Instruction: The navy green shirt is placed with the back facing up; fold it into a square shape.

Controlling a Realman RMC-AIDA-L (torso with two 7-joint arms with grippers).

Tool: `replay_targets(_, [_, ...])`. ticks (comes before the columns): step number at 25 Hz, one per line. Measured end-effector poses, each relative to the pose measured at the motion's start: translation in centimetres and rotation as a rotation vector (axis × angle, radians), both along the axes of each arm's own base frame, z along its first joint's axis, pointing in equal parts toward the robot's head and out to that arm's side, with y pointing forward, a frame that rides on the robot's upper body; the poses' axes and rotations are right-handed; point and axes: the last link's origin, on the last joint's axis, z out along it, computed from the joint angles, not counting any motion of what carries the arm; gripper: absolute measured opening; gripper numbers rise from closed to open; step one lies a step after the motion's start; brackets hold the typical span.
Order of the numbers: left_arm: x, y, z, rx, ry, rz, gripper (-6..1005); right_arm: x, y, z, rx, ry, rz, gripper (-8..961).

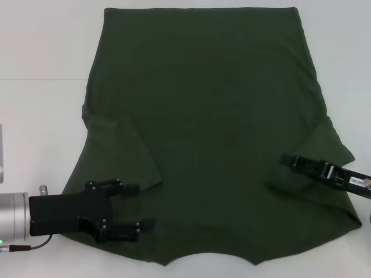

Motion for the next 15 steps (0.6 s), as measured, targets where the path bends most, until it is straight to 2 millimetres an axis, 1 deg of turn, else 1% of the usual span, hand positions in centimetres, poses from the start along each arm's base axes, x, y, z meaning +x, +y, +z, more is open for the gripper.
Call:
replay_targets(7, [0.3, 0.1, -0.1, -0.01, -0.009, 0.001, 877, 2.5, -3.1, 0.7, 0.07, 0.174, -0.163, 635])
replay_targets(12, [0.5, 0.3, -0.1, -0.013, -0.01, 0.0, 877, 3.2, -4.4, 0.5, 0.077, 0.315, -0.282, 862])
replay_targets(15, [0.7, 0.4, -0.1, -0.013, -0.011, -0.002, 877, 3.2, -4.7, 0.4, 0.065, 0.39, -0.337, 896])
